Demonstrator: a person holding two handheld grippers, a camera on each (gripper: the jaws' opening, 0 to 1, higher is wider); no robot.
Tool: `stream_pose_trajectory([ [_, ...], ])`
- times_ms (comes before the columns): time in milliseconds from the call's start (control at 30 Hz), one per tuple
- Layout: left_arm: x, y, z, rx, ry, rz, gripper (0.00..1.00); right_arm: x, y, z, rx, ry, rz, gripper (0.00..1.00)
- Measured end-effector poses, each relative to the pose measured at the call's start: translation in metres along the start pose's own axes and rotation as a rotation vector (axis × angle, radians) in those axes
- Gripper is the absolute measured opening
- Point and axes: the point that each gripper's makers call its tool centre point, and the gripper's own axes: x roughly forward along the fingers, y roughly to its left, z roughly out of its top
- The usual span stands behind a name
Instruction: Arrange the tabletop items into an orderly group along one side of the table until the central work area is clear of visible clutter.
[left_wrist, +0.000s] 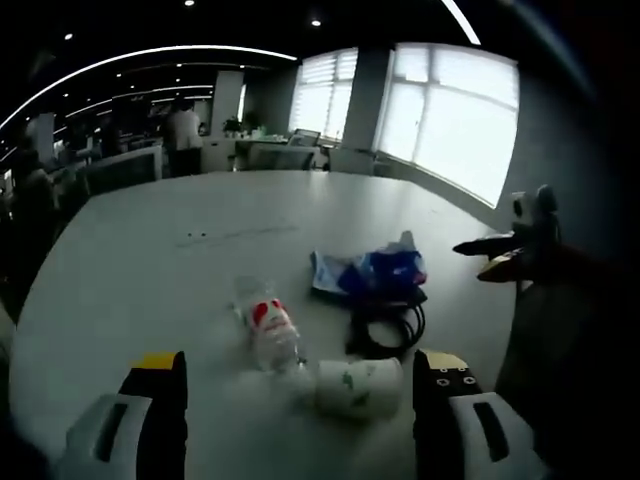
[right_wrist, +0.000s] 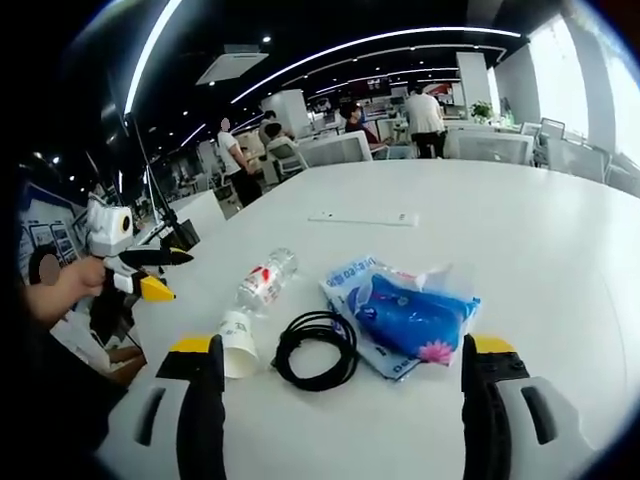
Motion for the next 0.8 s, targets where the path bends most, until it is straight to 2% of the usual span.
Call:
stream_pose_trajectory([
  [200, 0.01, 0.003, -0.01, -0.025, 0.034, 0.011, 0.87, -0.003, -0.001, 0.001, 0.004, -0.013, -0.009, 0.94],
  [367, 0.018, 0.014, -0.017, -0.046, 0.056, 0.04, 0.81, -0.005, -0.004, -0.006, 0.011, -0.005, -0.011, 0.94],
  [433, 0.02, 0.011, -0.016, -0.054, 0.063, 0.041, 0.8, -0.006, -0.005, -0.01, 0.015, -0.001, -0.013, 0.94],
  [800, 0.035, 0.018, -0.029, -0.03, 0.106, 0.059, 0.72, -0.009, -0.005, -0.021, 0.03, 0.012, -0.016, 0.93],
])
